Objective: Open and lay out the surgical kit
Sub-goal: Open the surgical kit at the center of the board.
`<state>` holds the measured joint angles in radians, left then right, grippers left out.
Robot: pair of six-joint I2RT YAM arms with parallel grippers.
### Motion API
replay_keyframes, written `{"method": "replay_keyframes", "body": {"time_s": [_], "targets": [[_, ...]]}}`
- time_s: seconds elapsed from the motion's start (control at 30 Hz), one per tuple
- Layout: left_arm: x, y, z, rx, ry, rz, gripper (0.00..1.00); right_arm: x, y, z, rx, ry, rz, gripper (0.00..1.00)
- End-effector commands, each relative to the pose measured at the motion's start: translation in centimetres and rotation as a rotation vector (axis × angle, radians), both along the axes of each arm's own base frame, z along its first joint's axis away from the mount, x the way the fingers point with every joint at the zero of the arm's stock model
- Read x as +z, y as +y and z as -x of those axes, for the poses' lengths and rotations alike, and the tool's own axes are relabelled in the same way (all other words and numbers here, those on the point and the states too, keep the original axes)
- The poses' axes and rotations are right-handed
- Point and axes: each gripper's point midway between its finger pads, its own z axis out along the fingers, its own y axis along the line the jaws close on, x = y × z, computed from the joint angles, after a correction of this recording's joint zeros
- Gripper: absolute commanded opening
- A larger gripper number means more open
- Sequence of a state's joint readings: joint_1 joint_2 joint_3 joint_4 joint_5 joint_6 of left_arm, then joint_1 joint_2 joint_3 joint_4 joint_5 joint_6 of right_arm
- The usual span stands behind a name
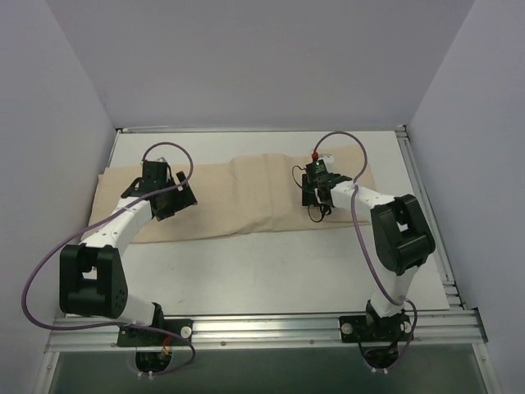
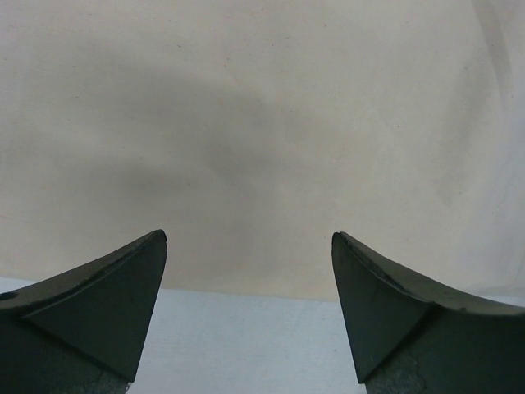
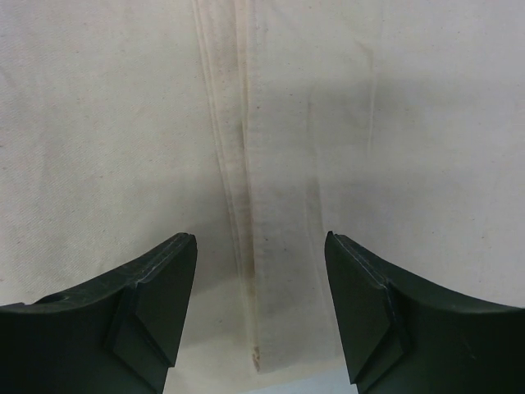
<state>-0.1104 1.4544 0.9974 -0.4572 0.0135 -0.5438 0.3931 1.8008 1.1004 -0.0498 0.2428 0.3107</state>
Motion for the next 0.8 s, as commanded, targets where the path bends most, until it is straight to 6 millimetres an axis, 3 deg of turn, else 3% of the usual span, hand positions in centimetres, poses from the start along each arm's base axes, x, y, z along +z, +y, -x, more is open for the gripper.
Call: {"method": "replay_keyframes", "body": {"time_s": [0.0,0.2,0.3,0.53,0.67,0.77], "targets": [[0.1,-1.1,-1.6,-0.015,-0.06,0.035,0.9,0.6,-1.4,-1.2,-0.046,-0.028,0.089,0.63],[-1.1,-1.0,-1.6,-0.001,-0.043,0.036,0.9,-0.6,-1.5,-1.3,-0.049,-0.003,0.116,0.53],[-1.2,-1.1,-1.6,0.0,-0.055,0.041,0.9,-0.7,-1.9,-1.3,-0.063,-0.004,0.128,0.42],[-1.4,-0.9,-1.7,0.001,-0.036,0.029,0.9,1.7,-3.1,-1.8,-0.117,-0.049,0.14,0.01],[-0.9,-1.0,-1.8,-0.001,-0.057,0.036,0.9,4.4,-6.1,-2.2,-0.198,-0.082,0.154,0.0],[0.3,-1.3,-2.0,-0.018,-0.094,0.047,0.9,6.7,-10.8,-2.5,-0.28,-0.103,0.171,0.0]]}}
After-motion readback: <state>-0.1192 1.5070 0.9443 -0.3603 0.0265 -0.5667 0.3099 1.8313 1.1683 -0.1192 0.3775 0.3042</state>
